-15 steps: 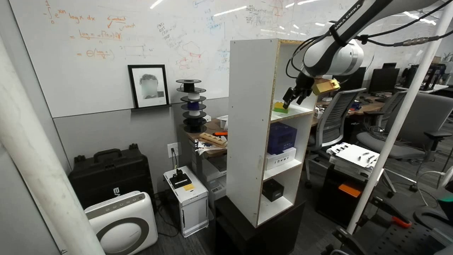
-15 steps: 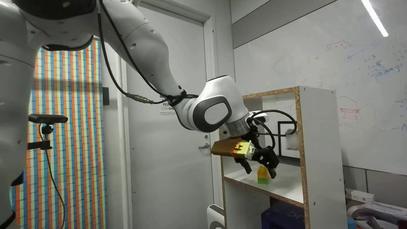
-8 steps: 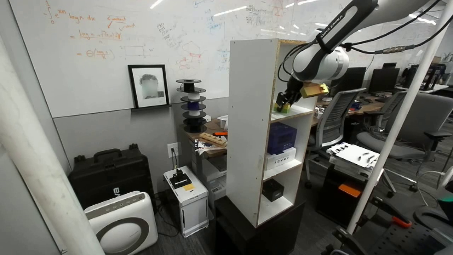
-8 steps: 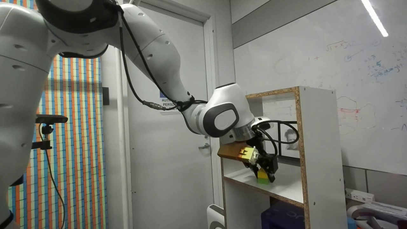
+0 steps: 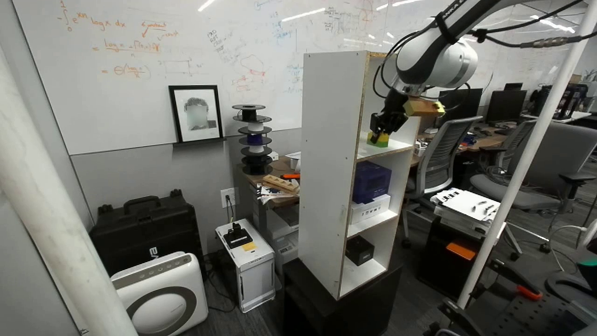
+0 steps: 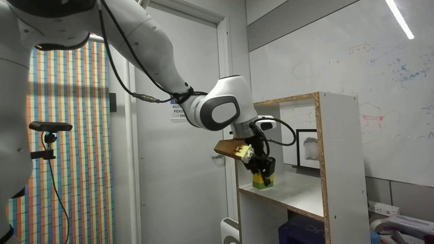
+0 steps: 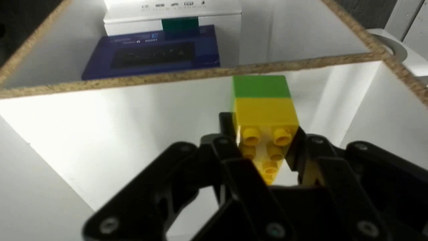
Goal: Pick up the blocks and put them on the top of the cabinet.
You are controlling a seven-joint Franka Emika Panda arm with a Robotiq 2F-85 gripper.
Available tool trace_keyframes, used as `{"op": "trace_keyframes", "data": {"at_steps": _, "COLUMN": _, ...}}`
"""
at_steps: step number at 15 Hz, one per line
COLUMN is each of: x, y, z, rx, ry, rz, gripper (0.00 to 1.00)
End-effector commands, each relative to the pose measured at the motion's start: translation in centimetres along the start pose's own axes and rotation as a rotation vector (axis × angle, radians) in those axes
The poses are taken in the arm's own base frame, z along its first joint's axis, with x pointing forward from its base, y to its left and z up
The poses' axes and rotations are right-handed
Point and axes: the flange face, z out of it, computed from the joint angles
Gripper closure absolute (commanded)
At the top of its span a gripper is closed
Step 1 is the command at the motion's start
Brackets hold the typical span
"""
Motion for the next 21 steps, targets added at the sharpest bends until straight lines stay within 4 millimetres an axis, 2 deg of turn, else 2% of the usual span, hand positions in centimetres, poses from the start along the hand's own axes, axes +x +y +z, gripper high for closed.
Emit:
{"op": "trace_keyframes", "data": {"at_steps": 1, "x": -4.7, "y": -0.5, "z": -6.0, "rx": -0.009, "ry": -0.004, "rz": 0.056, "gripper": 0.87}}
{"op": "trace_keyframes", "data": {"at_steps": 4, "x": -6.8, "y": -0.8, "z": -11.2, "rx": -0.053, "ry": -0.087, "rz": 0.045, "gripper": 0.87}}
{"op": "trace_keyframes", "data": {"at_steps": 7, "x": -7.2, "y": -1.7, "z": -17.8, "rx": -0.043, "ry": -0.071, "rz": 0.086, "gripper": 0.87}}
{"op": "trace_keyframes", "data": {"at_steps": 10, "x": -6.2, "y": -2.5, "z": -25.5, "rx": -0.027, "ry": 0.045, "rz": 0.189, "gripper": 0.87}}
{"op": "trace_keyframes", "data": {"at_steps": 13, "x": -3.5, "y": -3.1, "z": -30.5, "rx": -0.019, "ry": 0.2, "rz": 0.293, "gripper": 0.87}}
{"op": "trace_keyframes", "data": {"at_steps": 15, "x": -1.3, "y": -3.5, "z": -32.5, "rx": -0.014, "ry": 0.276, "rz": 0.362, "gripper": 0.87}}
{"op": "trace_keyframes", "data": {"at_steps": 17, "x": 1.3, "y": -3.7, "z": -32.8, "rx": -0.014, "ry": 0.328, "rz": 0.416, "gripper": 0.87}}
{"op": "trace_keyframes", "data": {"at_steps": 19, "x": 3.9, "y": -3.5, "z": -31.6, "rx": -0.018, "ry": 0.341, "rz": 0.463, "gripper": 0.87}}
{"op": "trace_keyframes", "data": {"at_steps": 21, "x": 6.3, "y": -3.0, "z": -29.6, "rx": -0.03, "ry": 0.319, "rz": 0.505, "gripper": 0.87}}
